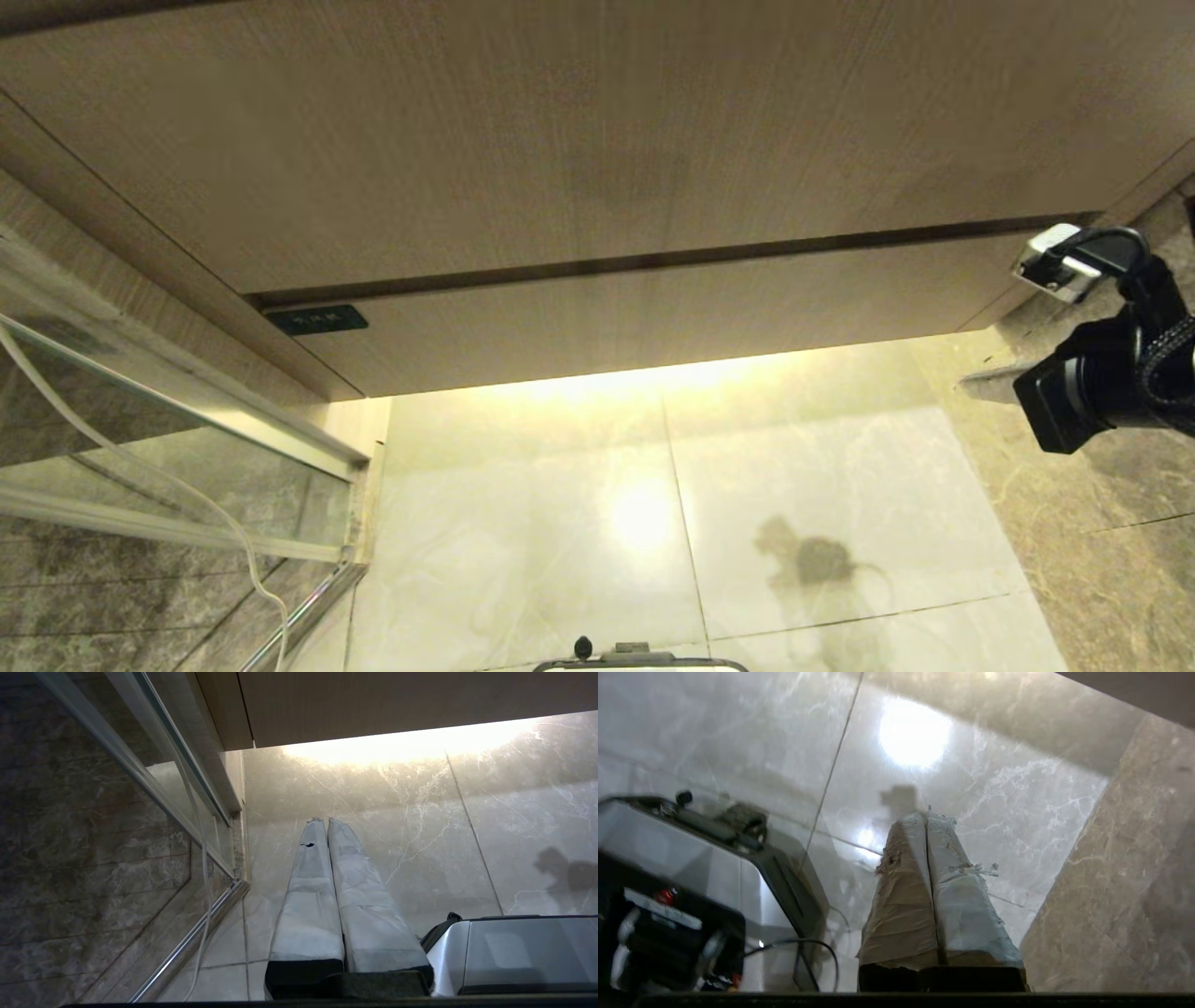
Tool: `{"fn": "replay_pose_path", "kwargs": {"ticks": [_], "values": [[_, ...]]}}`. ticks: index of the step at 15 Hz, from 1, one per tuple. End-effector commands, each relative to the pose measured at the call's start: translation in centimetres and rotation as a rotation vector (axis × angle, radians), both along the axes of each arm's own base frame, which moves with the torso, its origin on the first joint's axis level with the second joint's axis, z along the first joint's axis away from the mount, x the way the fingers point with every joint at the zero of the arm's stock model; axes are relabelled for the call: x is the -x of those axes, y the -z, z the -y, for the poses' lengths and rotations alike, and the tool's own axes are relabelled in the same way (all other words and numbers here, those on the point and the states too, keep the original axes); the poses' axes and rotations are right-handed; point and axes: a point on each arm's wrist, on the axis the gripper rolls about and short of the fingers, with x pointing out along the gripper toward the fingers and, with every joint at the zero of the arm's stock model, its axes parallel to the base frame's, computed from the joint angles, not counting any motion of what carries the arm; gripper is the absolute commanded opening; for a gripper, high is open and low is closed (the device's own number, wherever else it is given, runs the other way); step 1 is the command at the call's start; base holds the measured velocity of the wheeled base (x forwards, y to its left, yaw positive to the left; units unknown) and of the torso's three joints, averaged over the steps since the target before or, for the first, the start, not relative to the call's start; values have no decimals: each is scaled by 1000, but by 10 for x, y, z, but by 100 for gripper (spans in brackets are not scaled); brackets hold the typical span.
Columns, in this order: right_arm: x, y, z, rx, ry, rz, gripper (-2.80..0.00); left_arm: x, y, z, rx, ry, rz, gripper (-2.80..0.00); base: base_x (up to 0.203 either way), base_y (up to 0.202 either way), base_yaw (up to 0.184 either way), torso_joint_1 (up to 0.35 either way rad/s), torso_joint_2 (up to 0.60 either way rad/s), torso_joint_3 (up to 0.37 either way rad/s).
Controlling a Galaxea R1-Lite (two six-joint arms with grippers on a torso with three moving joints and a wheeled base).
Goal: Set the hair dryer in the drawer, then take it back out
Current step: Pull open the drawer
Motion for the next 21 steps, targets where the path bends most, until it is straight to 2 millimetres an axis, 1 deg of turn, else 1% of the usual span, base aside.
{"fn": "replay_pose_path", "kwargs": {"ticks": [1,2,3,5,7,9,11,12,13,14,16,17,19,21], "values": [[18,-9,4,-42,33,41,-280,0,0,0,1,-1,0,-280,0,0,0,0,0,0],[30,-9,8,-53,68,55,-280,0,0,0,1,-1,0,-280,0,0,0,0,0,0],[46,-8,11,-49,117,73,-280,0,0,0,1,1,0,-280,0,0,0,0,0,0],[74,-1,17,-39,185,102,-280,0,0,0,1,1,0,-280,0,0,0,0,0,0],[116,6,25,-76,228,160,-280,0,0,0,1,-1,0,-280,0,0,0,0,0,0],[155,28,30,-105,259,205,-280,0,0,0,1,-1,-1,-280,0,0,0,0,0,0],[193,61,36,-147,306,275,-280,0,0,0,1,-1,0,-280,0,0,0,0,0,0],[207,77,37,-172,321,305,-280,0,0,0,1,1,0,-280,0,0,0,0,0,0],[216,99,38,-191,337,305,-280,0,0,0,1,-1,-1,-280,0,0,0,0,0,0],[219,120,38,-209,354,284,-280,0,0,0,1,-1,0,-280,0,0,0,0,0,0],[220,142,37,-260,336,307,-280,0,0,0,1,-1,0,-280,0,0,0,0,0,0],[223,152,36,-271,324,345,-280,0,0,0,1,-1,0,-280,0,0,0,0,0,0],[229,160,36,-266,297,475,-280,0,0,0,1,0,-1,-280,0,0,0,0,0,0],[235,166,36,-273,291,544,-280,0,0,0,1,-1,0,-280,0,0,0,0,0,0]]}}
